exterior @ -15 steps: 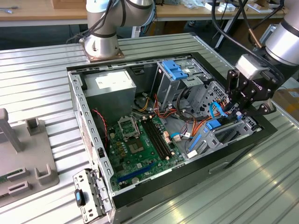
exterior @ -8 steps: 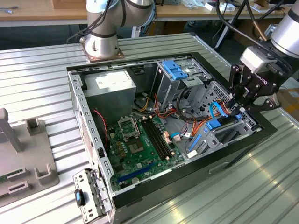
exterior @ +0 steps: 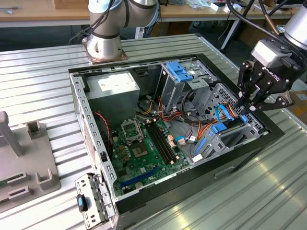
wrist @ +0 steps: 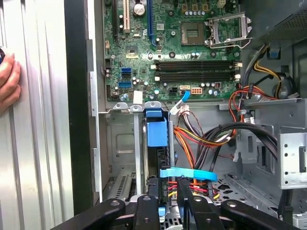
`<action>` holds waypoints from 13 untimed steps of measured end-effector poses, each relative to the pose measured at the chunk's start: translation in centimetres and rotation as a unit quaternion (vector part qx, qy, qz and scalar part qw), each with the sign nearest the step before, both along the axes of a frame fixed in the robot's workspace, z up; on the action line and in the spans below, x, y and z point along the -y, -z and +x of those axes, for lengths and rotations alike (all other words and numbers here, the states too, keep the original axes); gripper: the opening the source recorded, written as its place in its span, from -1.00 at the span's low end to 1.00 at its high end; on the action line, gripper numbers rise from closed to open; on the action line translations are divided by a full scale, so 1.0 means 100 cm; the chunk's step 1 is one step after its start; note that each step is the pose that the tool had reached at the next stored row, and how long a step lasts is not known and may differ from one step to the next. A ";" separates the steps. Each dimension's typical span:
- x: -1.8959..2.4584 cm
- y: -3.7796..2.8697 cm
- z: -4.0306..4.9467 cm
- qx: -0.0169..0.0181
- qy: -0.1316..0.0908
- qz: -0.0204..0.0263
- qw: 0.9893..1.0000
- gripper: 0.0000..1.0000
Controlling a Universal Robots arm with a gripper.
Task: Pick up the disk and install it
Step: 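Insert the second disk wire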
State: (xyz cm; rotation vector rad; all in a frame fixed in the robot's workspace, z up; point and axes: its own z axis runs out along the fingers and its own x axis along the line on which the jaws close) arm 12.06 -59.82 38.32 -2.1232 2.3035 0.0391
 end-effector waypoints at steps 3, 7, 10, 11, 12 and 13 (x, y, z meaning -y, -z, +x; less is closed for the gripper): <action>-0.0006 0.0001 -0.0033 0.000 0.000 0.010 1.000 -0.40; -0.0011 0.0001 -0.0060 0.004 0.000 0.001 1.000 -0.40; -0.0010 0.0004 -0.0130 0.023 0.000 0.001 1.000 -0.40; -0.0011 0.0004 -0.0136 0.027 0.000 0.000 1.000 -0.40; -0.0019 0.0004 -0.0137 0.027 0.000 -0.002 1.000 -0.40; -0.0048 0.0003 -0.0137 0.028 0.000 -0.007 1.000 -0.40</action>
